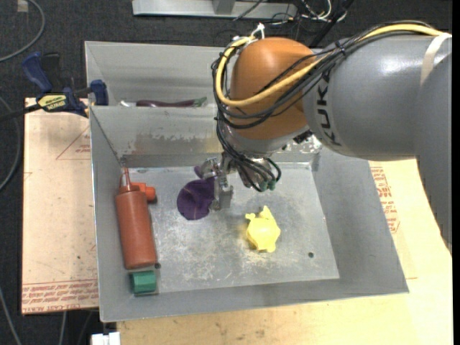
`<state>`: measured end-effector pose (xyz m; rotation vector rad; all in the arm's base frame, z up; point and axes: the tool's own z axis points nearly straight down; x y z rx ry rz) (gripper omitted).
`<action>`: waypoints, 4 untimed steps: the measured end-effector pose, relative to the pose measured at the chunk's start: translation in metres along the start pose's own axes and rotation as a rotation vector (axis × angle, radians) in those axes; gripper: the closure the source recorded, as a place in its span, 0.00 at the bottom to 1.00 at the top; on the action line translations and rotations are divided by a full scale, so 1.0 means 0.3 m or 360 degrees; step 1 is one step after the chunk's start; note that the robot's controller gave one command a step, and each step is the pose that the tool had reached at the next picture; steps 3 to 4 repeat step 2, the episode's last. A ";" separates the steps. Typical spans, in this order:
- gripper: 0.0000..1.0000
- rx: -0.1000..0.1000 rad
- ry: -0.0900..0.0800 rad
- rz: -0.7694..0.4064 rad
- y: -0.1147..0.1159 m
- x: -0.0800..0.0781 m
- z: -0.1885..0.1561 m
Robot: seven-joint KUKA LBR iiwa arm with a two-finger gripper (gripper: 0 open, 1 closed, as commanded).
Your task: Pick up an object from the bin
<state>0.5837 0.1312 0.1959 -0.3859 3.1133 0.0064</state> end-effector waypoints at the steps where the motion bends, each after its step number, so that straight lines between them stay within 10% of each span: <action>1: 1.00 0.0000 0.0000 0.0000 0.000 0.000 0.000; 2: 1.00 -0.0001 -0.0006 -0.0016 -0.016 -0.035 -0.299; 4: 1.00 -0.0001 -0.0006 -0.0016 -0.016 -0.035 -0.299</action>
Offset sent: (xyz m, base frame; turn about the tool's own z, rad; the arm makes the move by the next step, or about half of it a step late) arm 0.0101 -0.0030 0.0895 -0.0120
